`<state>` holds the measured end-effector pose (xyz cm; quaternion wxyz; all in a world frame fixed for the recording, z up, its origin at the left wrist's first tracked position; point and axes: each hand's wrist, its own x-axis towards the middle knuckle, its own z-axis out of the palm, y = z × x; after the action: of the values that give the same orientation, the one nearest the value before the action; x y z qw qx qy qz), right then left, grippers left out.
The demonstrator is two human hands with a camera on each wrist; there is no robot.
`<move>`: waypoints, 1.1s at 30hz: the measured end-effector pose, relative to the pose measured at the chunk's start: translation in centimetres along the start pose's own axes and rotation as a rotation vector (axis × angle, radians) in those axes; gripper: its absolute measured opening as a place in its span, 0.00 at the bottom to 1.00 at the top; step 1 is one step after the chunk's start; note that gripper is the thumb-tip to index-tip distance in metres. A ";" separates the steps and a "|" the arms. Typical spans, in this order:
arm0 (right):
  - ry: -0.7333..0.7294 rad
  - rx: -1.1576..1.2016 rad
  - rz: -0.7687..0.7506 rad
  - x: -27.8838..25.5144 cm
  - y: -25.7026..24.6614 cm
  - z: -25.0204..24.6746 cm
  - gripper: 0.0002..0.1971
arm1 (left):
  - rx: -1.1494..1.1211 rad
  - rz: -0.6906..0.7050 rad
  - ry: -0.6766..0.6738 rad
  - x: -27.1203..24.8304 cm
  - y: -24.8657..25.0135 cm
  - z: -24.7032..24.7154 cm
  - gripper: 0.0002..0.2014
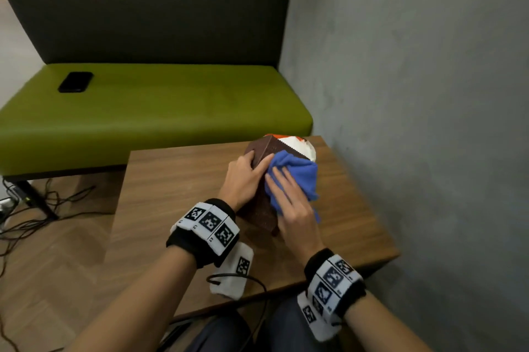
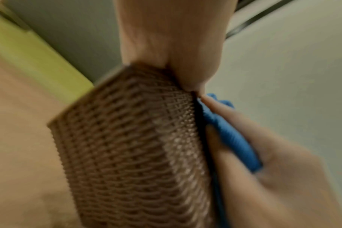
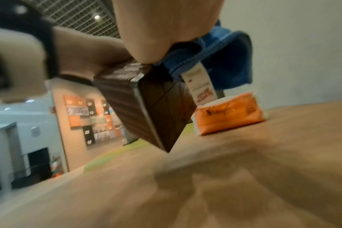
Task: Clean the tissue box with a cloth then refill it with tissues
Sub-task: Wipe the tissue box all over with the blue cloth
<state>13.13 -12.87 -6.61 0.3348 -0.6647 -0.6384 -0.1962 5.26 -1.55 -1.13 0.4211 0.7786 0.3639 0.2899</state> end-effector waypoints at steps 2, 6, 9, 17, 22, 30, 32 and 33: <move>0.039 0.062 0.142 2.0 1.5 -0.7 0.23 | 0.029 0.031 -0.071 -0.5 0.4 0.0 0.20; 0.088 0.160 0.350 5.0 2.7 -2.3 0.22 | 0.060 0.080 -0.093 -1.1 1.3 -0.5 0.21; 0.022 0.039 0.136 3.1 2.9 -2.9 0.22 | 0.161 0.131 -0.140 -0.4 0.9 -0.8 0.20; 0.167 0.290 0.270 4.4 3.4 -5.2 0.17 | 0.223 0.260 -0.303 -0.8 1.1 -1.0 0.27; 0.049 0.373 0.188 2.3 3.5 -4.5 0.20 | 0.309 0.286 -0.358 -1.0 1.3 -2.0 0.32; -0.023 0.364 0.198 2.5 3.1 -3.8 0.23 | 0.326 0.220 -0.417 -0.6 1.7 -2.1 0.31; -0.005 0.330 0.160 1.9 2.6 -3.2 0.24 | 0.341 0.167 -0.417 -0.6 1.8 -1.5 0.36; -0.009 0.326 0.150 1.6 2.0 -2.9 0.25 | 0.352 0.140 -0.413 -0.7 1.7 -1.1 0.35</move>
<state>15.70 -13.69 -3.90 0.4492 -0.6481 -0.6119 -0.0616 4.58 -2.26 0.83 0.3235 0.9056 0.2604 0.0857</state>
